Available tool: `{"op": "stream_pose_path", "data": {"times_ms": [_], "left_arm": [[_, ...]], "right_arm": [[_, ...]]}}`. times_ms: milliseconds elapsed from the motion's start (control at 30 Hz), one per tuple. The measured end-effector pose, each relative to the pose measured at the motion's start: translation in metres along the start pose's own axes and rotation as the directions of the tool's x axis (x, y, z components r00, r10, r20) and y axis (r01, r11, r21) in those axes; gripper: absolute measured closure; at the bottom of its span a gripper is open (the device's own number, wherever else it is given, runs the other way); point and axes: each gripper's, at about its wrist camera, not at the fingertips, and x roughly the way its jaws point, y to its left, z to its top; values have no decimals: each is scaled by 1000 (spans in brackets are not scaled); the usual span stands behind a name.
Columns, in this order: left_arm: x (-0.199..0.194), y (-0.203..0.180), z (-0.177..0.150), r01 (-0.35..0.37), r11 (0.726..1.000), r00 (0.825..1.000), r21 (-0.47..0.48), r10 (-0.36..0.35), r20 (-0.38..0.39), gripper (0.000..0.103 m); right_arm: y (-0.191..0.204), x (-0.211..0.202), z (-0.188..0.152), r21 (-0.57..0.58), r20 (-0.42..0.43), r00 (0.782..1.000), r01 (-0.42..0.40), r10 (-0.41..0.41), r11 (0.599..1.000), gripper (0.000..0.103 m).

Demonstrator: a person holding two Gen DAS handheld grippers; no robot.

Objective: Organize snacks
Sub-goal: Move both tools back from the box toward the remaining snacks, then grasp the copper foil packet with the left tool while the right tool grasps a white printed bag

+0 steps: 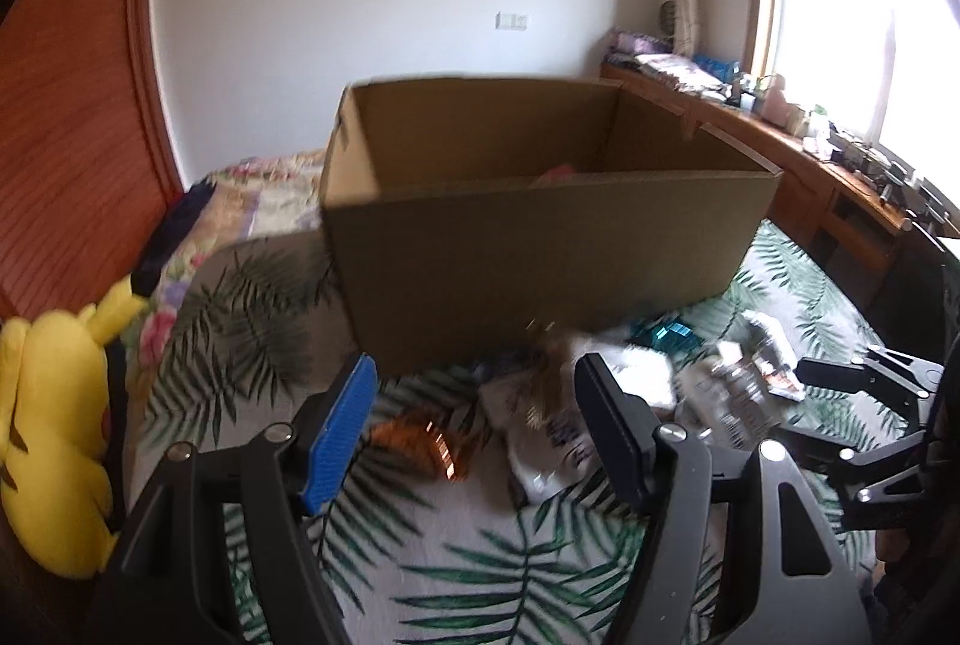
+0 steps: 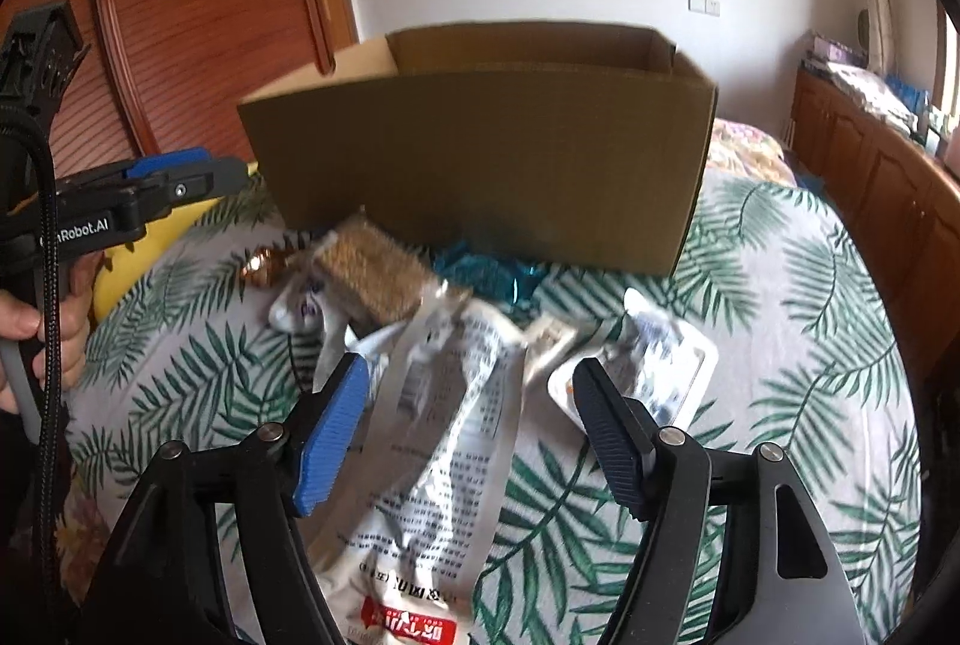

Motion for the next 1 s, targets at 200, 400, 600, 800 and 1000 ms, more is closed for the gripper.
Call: {"op": "stream_pose_path", "data": {"times_ms": [200,400,600,800,1000], "left_arm": [[22,11,-14,-32,999,998,-26,30,-62,34],[35,18,-17,-47,997,995,-57,41,-92,35],[46,24,-18,-46,994,992,-103,33,-125,51],[52,23,-22,-64,994,988,-91,50,-149,57],[56,25,-27,-74,993,984,-92,57,-168,57]], "right_arm": [[-2,13,-10,29,-52,999,-2,4,1000,30],[4,19,-17,19,-76,997,-2,4,1000,29],[7,20,-20,1,-75,997,14,-14,1000,29],[7,21,-22,-1,-63,998,22,-22,1000,29],[12,23,-24,-9,-65,997,28,-28,1000,29]]}}
